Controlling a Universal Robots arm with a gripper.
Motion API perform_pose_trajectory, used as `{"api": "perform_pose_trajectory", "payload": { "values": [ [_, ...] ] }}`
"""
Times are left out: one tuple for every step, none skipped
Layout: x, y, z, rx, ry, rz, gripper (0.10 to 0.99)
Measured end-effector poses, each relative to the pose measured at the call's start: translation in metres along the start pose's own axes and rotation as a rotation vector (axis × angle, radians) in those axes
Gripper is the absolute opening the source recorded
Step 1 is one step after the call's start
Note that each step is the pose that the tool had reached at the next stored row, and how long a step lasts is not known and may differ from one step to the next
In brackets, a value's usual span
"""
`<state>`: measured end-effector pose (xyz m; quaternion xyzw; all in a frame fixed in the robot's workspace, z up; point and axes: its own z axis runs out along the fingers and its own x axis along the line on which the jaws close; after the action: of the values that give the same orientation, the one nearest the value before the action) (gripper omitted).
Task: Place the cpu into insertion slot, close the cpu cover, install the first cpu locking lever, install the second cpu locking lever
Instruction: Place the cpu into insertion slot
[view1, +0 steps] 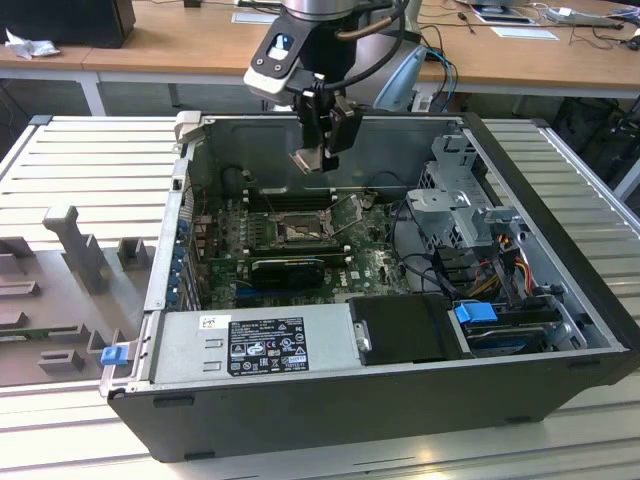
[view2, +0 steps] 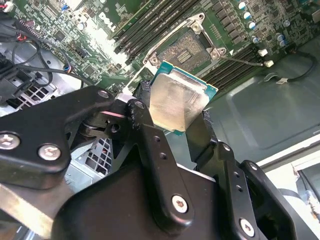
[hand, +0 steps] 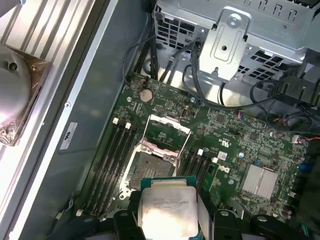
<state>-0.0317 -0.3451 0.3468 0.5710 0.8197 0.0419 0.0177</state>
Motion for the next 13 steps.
{"api": "perform_pose_trajectory", "payload": {
  "values": [
    [0.0000,0.0000,0.0001,0.000,-0.0011,0.012,0.529],
    [0.0000,0.0000,0.0002,0.000,-0.0017,0.019,0.529],
    [0.0000,0.0000,0.0002,0.000,-0.0021,0.024,0.529],
    [0.0000,0.0000,0.0003,-0.001,-0.0027,0.032,0.529],
    [0.0000,0.0000,0.0004,-0.001,-0.0038,0.043,0.529],
    [0.0000,0.0000,0.0004,-0.001,-0.0043,0.048,0.529],
    [0.0000,0.0000,0.0004,-0.001,-0.0047,0.053,0.529],
    [0.0000,0.0000,0.0005,-0.001,-0.0052,0.059,0.529],
    [0.0000,0.0000,0.0006,-0.001,-0.0055,0.062,0.529],
    [0.0000,-0.0001,0.0009,-0.001,-0.0061,0.069,0.529],
    [0.0000,-0.0001,0.0012,-0.001,-0.0065,0.073,0.529],
    [0.0000,-0.0001,0.0015,-0.001,-0.0069,0.077,0.529],
    [0.0000,-0.0001,0.0018,-0.001,-0.0071,0.079,0.529]
  ]
}}
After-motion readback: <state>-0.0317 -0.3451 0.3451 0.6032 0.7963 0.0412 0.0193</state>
